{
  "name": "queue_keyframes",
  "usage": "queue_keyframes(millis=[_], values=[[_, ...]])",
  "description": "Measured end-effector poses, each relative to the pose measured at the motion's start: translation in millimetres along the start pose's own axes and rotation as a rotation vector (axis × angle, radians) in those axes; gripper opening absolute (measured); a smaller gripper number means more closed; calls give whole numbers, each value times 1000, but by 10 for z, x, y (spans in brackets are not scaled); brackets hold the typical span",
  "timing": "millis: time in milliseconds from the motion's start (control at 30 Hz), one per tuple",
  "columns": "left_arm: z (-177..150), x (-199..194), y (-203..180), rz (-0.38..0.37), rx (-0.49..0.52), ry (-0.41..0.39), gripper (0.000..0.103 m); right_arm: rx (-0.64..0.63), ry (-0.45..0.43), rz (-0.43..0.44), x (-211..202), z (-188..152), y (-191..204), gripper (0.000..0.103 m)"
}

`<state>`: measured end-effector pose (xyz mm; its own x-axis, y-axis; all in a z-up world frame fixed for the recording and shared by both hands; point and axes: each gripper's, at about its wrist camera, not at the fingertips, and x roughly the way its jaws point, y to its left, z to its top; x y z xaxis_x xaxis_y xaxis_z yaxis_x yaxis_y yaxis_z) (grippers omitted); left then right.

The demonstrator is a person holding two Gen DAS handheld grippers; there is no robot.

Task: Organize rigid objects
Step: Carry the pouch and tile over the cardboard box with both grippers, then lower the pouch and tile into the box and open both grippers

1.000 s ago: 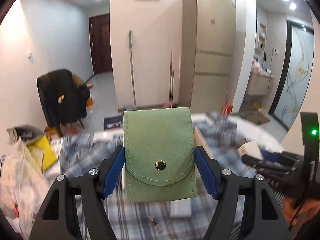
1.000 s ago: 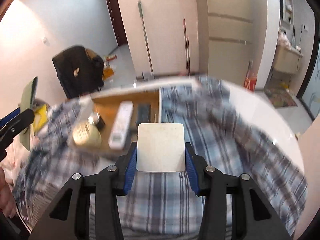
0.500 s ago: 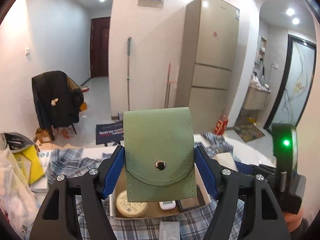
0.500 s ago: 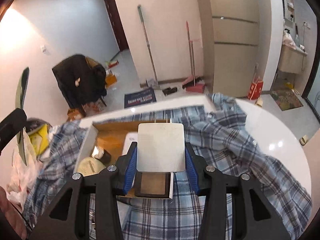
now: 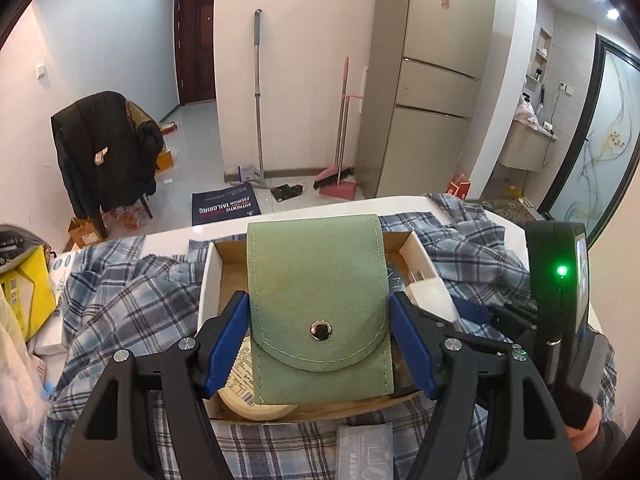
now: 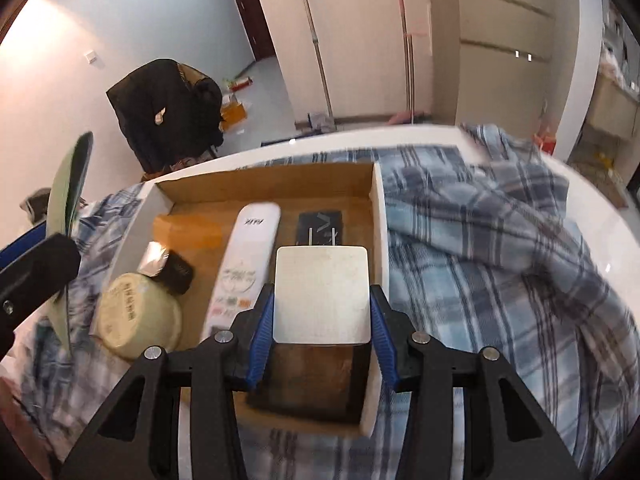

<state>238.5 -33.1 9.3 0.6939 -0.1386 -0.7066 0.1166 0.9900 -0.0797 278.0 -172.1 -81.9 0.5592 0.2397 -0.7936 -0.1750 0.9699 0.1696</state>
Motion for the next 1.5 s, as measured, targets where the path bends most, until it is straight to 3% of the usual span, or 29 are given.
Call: queue_keyframes(millis=[233, 500, 567, 667, 767, 867, 967, 1167, 1500], values=[[-86, 266, 26, -51, 9, 60, 73, -1, -33, 1, 75, -15, -4, 44], [-128, 375, 66, -51, -12, 71, 73, -4, -21, 32, 0, 12, -23, 47], [-139, 391, 60, -65, -13, 68, 73, 32, -91, 20, -169, 31, -102, 47], [-168, 456, 40, -108, -22, 79, 73, 36, -246, -80, -521, 73, -219, 47], [-210, 543, -41, -107, -1, 105, 73, 40, -299, -124, -700, 124, -321, 48], [-235, 593, -107, -83, 17, 125, 73, 93, -231, -112, -762, 181, -424, 48], [-242, 599, -126, -103, 15, 130, 73, 146, -181, -45, -815, 232, -514, 48], [-283, 663, -157, -93, 31, 149, 73, 129, -181, -94, -823, 193, -506, 51], [-291, 680, -193, -91, 44, 155, 73, 156, -146, -83, -763, 191, -583, 51]])
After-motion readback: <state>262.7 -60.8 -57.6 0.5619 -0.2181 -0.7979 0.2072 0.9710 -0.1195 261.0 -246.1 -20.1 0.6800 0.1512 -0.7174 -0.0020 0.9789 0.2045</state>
